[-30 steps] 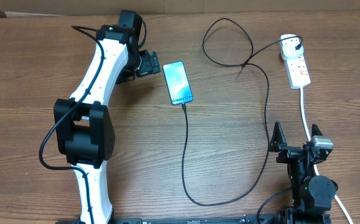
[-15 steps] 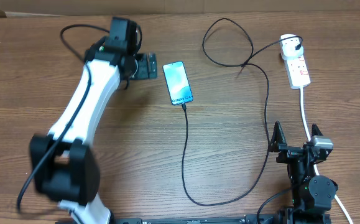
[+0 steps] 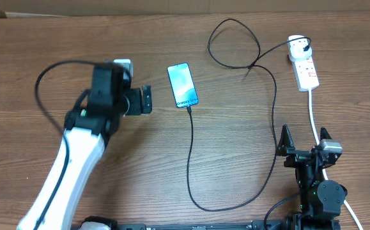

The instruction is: Plug charger to phone and switch on socket

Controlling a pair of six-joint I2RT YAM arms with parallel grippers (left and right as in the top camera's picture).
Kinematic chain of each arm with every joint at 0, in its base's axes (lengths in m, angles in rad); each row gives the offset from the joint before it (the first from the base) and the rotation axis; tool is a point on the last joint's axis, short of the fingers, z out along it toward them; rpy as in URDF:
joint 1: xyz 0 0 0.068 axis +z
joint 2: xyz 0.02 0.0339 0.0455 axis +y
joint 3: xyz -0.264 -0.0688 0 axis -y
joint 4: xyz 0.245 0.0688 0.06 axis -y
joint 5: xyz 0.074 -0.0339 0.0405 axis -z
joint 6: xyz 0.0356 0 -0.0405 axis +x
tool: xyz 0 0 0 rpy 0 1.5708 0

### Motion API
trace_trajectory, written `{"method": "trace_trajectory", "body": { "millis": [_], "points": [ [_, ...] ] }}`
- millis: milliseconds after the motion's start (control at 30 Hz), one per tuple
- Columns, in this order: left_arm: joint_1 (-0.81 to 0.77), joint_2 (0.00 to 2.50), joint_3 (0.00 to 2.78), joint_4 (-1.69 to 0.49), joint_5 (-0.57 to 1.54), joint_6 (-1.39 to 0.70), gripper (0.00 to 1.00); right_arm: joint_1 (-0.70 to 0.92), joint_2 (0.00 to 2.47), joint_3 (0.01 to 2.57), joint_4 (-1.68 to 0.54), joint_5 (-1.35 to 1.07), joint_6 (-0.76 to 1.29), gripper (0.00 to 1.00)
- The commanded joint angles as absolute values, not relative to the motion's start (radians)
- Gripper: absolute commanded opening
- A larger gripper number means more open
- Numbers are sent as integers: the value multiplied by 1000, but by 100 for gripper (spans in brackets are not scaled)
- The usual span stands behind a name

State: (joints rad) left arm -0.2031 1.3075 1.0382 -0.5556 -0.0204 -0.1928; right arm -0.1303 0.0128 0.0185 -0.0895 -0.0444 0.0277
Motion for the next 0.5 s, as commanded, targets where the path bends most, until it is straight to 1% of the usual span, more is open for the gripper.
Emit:
{"method": "trace_trajectory", "body": {
  "millis": [0, 167, 333, 467],
  "points": [
    [-208, 1166, 935, -491, -36, -167, 100, -133, 3, 8, -84, -35, 37, 100],
    [-165, 960, 742, -377, -36, -168, 100, -133, 3, 8, -84, -35, 37, 100],
    [-97, 768, 563, -333, -32, -168, 100, -133, 3, 8, -84, -35, 37, 100],
    [-93, 685, 467, -260, -33, -156, 100, -133, 3, 8, -84, -35, 37, 100]
  ]
}}
